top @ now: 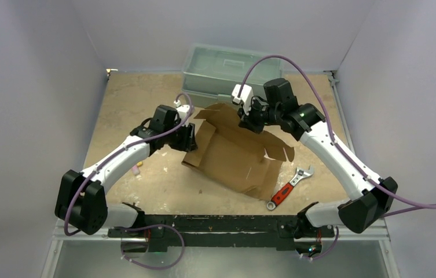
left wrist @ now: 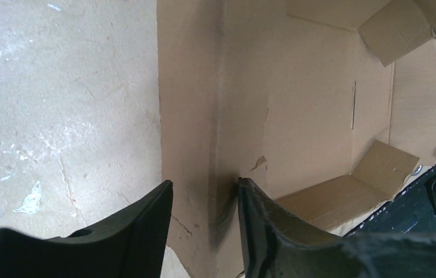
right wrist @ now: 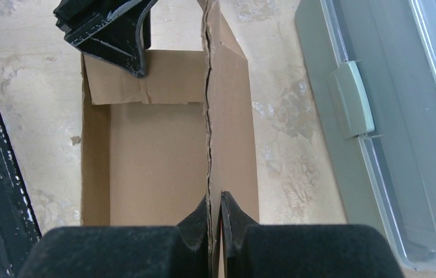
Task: Fold the paper box
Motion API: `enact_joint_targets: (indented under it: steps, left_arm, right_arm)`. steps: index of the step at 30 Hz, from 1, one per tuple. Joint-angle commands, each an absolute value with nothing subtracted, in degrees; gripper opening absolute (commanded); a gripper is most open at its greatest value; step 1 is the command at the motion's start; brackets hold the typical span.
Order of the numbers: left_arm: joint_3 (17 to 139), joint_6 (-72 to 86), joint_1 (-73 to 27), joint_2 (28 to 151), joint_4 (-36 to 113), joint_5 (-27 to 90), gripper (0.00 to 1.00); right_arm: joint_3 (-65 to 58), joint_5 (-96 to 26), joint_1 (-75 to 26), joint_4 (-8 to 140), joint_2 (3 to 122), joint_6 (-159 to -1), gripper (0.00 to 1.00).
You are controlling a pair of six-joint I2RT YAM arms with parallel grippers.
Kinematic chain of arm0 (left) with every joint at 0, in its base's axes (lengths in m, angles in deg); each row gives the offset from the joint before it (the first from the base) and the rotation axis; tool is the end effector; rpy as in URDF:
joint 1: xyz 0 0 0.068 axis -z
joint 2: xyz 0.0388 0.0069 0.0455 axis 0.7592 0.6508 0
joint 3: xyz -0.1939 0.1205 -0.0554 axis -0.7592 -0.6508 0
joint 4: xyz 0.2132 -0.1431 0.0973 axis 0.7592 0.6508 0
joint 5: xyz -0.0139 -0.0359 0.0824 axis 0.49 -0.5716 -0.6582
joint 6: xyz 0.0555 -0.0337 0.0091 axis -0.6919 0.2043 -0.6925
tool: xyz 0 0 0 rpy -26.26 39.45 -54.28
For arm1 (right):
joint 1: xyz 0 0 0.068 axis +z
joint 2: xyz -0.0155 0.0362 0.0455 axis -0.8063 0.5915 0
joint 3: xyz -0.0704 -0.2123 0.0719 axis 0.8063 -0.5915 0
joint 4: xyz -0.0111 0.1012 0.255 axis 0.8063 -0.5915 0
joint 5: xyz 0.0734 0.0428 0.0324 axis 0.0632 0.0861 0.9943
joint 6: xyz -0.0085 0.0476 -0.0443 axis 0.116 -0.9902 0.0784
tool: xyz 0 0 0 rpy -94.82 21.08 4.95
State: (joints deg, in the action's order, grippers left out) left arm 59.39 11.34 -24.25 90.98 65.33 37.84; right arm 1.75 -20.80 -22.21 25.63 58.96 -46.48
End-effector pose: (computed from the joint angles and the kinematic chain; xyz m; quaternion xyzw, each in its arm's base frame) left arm 0.2776 -0.1449 0.1932 0.1241 0.9189 -0.2354 0.2912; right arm 0.2655 0.1855 0.3334 -0.5012 0.7297 0.1898 0.4247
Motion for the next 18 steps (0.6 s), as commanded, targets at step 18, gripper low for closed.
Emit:
enact_joint_targets:
  steps: [18]
  left_arm:
    - [58.0, 10.1, -24.3, 88.0, 70.9, 43.4, 0.73]
  right_arm:
    - [0.0, -22.3, -21.6, 28.1, 58.8, -48.0, 0.06]
